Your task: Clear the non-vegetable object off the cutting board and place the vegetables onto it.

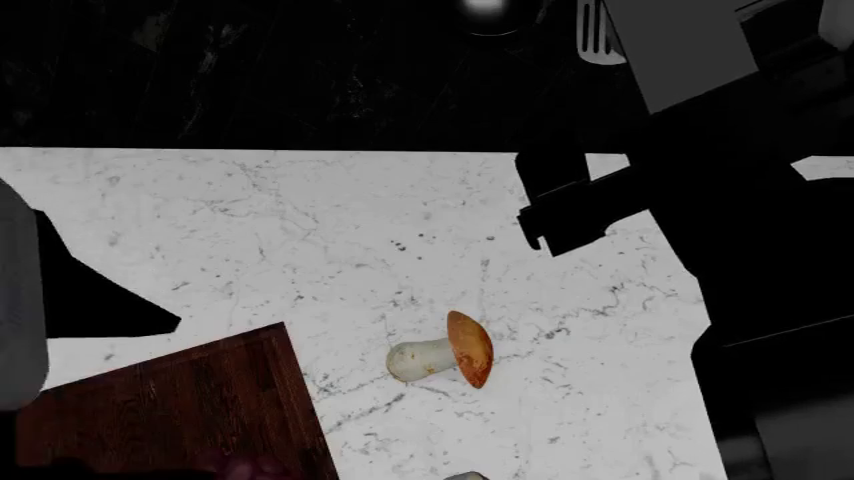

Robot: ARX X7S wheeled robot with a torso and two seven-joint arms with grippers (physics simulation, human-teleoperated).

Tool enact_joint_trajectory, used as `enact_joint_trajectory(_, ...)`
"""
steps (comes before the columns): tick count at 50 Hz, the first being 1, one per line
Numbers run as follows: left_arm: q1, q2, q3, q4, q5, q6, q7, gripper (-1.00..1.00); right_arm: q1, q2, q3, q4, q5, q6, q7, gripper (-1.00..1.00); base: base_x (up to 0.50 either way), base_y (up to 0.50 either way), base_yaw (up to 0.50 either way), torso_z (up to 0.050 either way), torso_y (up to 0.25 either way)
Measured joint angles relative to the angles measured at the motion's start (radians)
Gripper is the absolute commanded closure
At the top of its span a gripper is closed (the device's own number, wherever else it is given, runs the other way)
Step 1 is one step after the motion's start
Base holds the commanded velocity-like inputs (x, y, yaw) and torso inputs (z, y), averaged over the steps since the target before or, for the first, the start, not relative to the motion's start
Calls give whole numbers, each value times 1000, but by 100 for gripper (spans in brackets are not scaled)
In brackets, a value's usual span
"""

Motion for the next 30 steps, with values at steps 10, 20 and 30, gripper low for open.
enact_joint_trajectory(10, 6, -11, 65, 26, -21, 14, 7, -100, 0, 9, 3, -5, 45, 2, 34, -100, 0, 0, 0, 0, 0)
enact_joint_trajectory(20, 31, -10, 111, 47, -24, 39, 7, -100, -10, 24, 11, -16, 89, 4, 68, -100, 0, 0, 0, 0, 0)
enact_joint_trajectory(30, 54, -10, 145, 53, 0, 64, 14, -100, -23, 41, 24, -27, 148, 5, 113, -100, 0, 0, 0, 0, 0)
